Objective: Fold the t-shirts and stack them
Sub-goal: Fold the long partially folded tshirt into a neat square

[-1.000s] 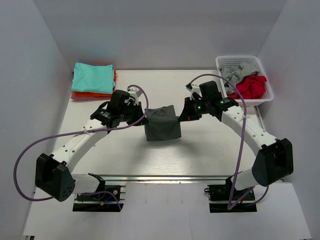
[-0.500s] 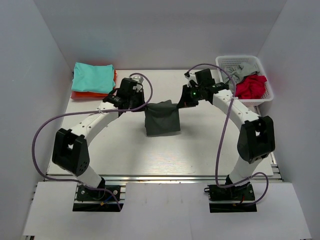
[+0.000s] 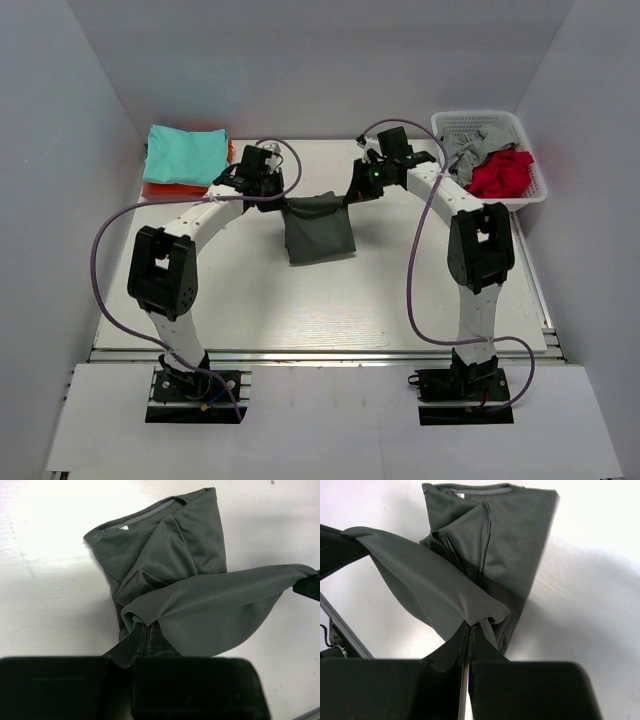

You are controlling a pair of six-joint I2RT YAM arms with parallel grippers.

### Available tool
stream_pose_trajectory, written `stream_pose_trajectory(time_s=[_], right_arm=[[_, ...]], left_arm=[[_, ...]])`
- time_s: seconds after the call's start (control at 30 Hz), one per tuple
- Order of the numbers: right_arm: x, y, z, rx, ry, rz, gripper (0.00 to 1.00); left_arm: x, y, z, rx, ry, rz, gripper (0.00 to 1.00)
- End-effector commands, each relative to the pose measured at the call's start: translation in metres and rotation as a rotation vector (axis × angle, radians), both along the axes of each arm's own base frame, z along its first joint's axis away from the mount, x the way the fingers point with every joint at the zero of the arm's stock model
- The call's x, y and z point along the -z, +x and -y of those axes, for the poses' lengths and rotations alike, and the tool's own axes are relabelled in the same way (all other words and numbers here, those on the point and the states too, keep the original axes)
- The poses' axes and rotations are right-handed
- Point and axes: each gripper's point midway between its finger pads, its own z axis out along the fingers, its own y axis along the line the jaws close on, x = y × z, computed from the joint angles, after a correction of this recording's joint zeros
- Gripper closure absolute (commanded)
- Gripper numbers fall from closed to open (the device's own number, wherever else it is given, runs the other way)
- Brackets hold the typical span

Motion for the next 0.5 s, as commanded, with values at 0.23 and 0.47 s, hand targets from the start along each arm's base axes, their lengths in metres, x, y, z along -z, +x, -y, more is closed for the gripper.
stream_pose_trajectory(time_s=[0.23,0.47], right_arm=[[-0.024,0.108,-0.036,-0.030,0.116,0.293,0.34],[-0.030,0.102,-0.032,-0.029,0.117,0.364,0.10]], left_arm=[[0.000,0.087,-0.050,-0.220,0.002,0.072,0.68],[-0.020,0.101,-0.065,-0.219,0.003,0.102,0.00]])
